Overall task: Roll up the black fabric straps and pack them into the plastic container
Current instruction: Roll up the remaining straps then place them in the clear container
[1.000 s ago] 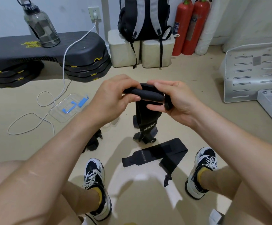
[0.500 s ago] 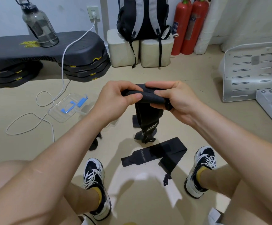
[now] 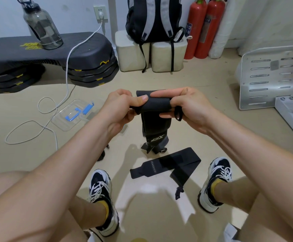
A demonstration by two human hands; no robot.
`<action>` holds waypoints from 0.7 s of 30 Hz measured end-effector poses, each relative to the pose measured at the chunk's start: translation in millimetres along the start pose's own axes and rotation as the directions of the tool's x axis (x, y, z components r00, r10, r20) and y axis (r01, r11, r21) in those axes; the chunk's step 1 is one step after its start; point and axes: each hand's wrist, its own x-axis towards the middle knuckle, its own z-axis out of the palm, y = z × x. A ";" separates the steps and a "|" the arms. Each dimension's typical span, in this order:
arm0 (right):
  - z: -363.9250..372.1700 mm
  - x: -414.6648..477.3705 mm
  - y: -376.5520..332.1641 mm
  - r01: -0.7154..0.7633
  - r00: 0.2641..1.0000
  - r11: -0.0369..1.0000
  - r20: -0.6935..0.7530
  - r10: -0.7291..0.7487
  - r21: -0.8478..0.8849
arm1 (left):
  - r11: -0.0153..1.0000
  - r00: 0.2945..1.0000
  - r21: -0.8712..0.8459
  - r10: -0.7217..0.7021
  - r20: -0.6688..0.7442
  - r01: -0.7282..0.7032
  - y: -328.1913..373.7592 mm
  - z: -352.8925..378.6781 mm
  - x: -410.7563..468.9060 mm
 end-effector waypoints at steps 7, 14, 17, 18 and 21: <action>19.8 -9.6 6.2 0.072 0.996 0.994 0.050 -0.068 -0.087 | 0.998 0.984 0.014 0.070 -0.166 -0.068 -8.6 4.9 9.2; 19.8 -6.3 6.0 0.042 0.987 0.986 -0.145 -0.066 -0.163 | 0.929 0.968 0.324 0.226 -0.111 -0.180 -15.8 11.4 8.0; 11.9 -4.8 -2.1 -0.005 0.983 0.989 -0.183 -0.023 -0.150 | 0.638 0.843 0.629 0.536 0.053 -0.445 -17.0 9.0 7.6; 9.0 -3.6 -4.0 -0.025 0.980 0.992 -0.200 0.000 -0.123 | 0.517 0.762 0.656 0.632 0.141 -0.550 -14.7 7.6 4.7; 5.8 -1.0 -4.7 -0.093 0.974 0.995 -0.210 0.083 -0.042 | 0.228 0.655 0.713 0.638 0.405 -0.663 -11.4 5.8 -4.2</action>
